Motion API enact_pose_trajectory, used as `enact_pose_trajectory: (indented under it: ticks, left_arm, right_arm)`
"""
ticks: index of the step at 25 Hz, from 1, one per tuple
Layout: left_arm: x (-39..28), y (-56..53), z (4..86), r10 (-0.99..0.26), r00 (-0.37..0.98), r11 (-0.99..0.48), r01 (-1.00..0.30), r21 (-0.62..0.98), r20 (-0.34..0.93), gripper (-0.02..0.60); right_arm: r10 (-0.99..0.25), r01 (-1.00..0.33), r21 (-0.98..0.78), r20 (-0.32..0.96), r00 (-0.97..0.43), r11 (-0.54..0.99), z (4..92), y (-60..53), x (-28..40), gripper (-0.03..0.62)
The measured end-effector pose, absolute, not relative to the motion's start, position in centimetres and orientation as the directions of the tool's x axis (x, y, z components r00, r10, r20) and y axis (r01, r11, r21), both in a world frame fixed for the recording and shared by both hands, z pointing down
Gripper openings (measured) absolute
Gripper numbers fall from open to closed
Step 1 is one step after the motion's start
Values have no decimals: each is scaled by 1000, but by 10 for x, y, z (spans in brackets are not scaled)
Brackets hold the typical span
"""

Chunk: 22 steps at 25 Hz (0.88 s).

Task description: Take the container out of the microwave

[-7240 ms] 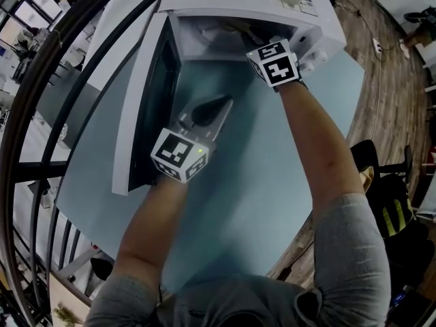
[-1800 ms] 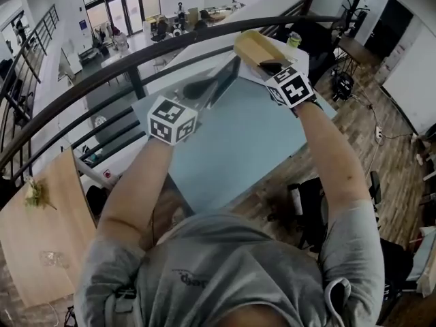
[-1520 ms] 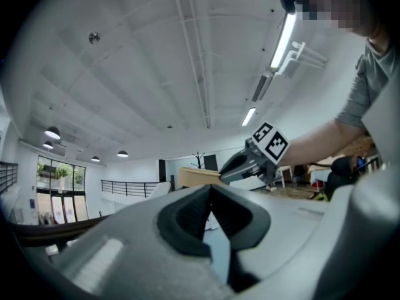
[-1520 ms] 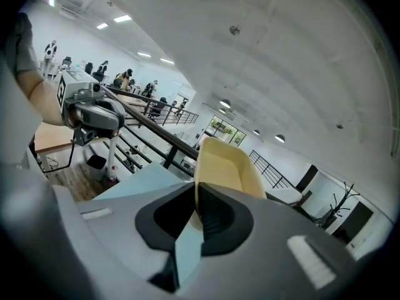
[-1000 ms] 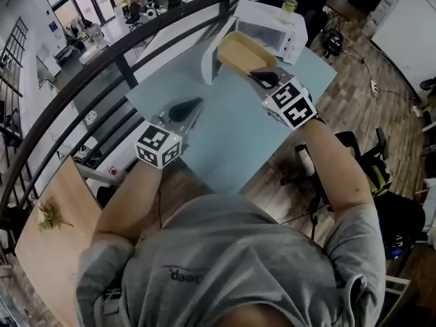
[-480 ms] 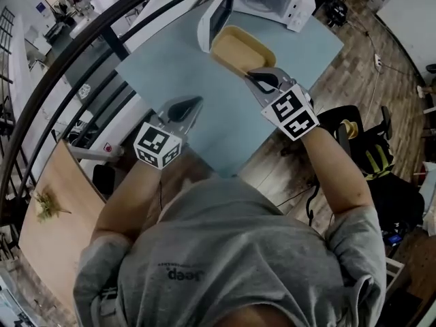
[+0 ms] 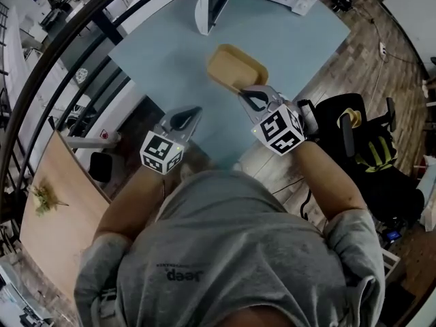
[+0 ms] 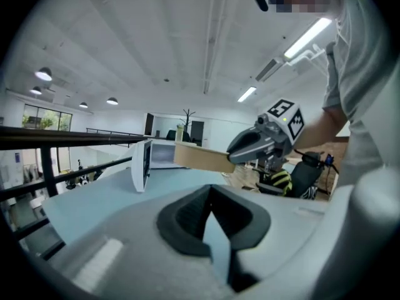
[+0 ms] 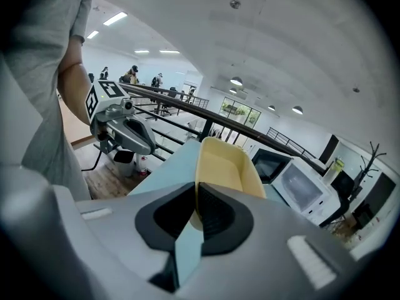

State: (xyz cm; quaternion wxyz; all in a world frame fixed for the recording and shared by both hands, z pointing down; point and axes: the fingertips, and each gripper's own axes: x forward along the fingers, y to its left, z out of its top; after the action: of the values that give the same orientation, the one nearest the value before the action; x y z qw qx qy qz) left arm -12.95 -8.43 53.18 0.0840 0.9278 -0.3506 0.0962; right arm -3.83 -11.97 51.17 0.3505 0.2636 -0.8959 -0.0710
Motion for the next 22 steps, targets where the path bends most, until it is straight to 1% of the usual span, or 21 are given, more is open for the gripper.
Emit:
enact_pose_trajectory:
  ticks: [10,16,22]
  left_arm:
    - [-124,-68,601,-585,729,-736,-661,145,355,23]
    - [-128,-66,624,-578,718,-715,-675,183,389,24]
    - [-129,-64,628,-572,716,-713,-675,189,401,23]
  right_arm:
    - [-464,-398,265,674,-575,878,593,-93,-31,21]
    - [-420,-369,241,720,-552,898,638,-79,-31,21]
    - [-373,-330,219,757,-536,918,672,-64,-31,21]
